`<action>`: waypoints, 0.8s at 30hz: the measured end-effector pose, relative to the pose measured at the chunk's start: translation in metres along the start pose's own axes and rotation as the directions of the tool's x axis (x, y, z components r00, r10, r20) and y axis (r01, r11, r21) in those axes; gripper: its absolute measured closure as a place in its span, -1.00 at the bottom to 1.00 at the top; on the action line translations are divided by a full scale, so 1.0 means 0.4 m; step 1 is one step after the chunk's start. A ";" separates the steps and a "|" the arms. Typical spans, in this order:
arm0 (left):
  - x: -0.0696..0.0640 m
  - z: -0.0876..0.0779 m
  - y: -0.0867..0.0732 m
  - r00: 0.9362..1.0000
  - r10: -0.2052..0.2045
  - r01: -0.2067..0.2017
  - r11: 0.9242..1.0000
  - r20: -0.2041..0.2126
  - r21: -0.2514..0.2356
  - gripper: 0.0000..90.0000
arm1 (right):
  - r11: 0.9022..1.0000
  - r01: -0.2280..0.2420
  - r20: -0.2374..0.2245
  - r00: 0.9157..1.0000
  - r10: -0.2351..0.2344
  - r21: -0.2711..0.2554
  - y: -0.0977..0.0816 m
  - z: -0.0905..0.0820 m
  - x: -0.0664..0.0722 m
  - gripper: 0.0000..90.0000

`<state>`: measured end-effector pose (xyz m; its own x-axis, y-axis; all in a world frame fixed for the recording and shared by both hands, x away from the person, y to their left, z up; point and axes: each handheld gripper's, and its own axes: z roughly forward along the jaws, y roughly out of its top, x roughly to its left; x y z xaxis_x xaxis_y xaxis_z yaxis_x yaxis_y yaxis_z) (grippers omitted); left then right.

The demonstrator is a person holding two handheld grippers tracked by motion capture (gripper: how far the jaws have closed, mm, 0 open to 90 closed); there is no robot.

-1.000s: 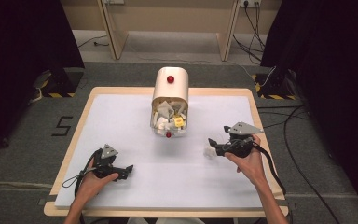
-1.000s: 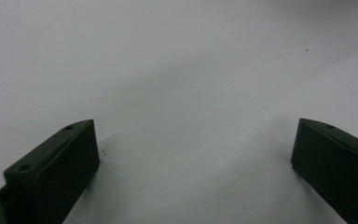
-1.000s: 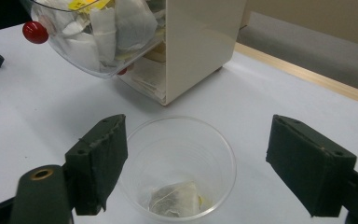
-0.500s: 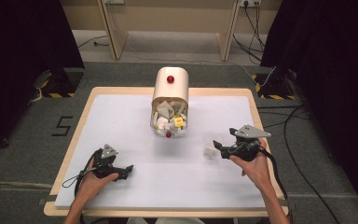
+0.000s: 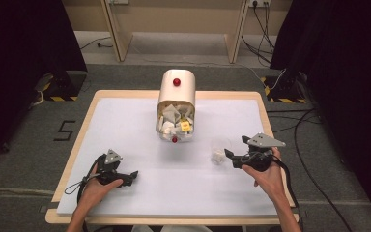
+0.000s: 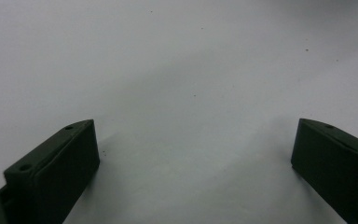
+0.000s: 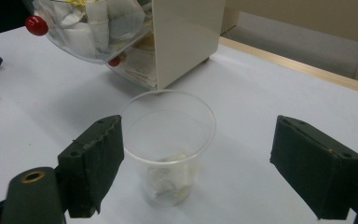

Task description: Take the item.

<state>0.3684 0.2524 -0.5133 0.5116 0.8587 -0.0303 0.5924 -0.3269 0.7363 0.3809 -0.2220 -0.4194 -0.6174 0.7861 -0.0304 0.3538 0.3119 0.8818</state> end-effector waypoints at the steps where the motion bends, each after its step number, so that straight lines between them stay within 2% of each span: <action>1: 0.000 0.000 0.000 1.000 0.000 0.000 1.000 0.000 0.000 -1.00 | 1.000 0.002 0.000 1.000 -0.002 -0.001 -0.002 -0.001 0.000 -0.61; 15: 0.000 0.000 0.000 1.000 0.000 0.000 1.000 0.001 -0.001 -1.00 | 1.000 0.012 -0.001 1.000 -0.012 0.009 -0.041 -0.018 0.005 -0.57; 18: 0.000 0.000 0.000 1.000 0.000 0.000 1.000 0.000 0.000 -1.00 | 0.999 0.028 0.009 1.000 -0.028 0.031 -0.048 -0.021 0.010 -0.58; 24: 0.000 0.000 0.000 1.000 0.000 0.000 1.000 0.001 -0.001 -1.00 | 0.999 0.032 -0.005 0.999 -0.032 0.034 -0.071 -0.025 0.018 -0.54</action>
<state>0.3684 0.2525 -0.5133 0.5124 0.8582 -0.0312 0.5919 -0.3266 0.7369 0.3594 -0.2306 -0.4401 -0.6318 0.7731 -0.0561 0.3578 0.3551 0.8636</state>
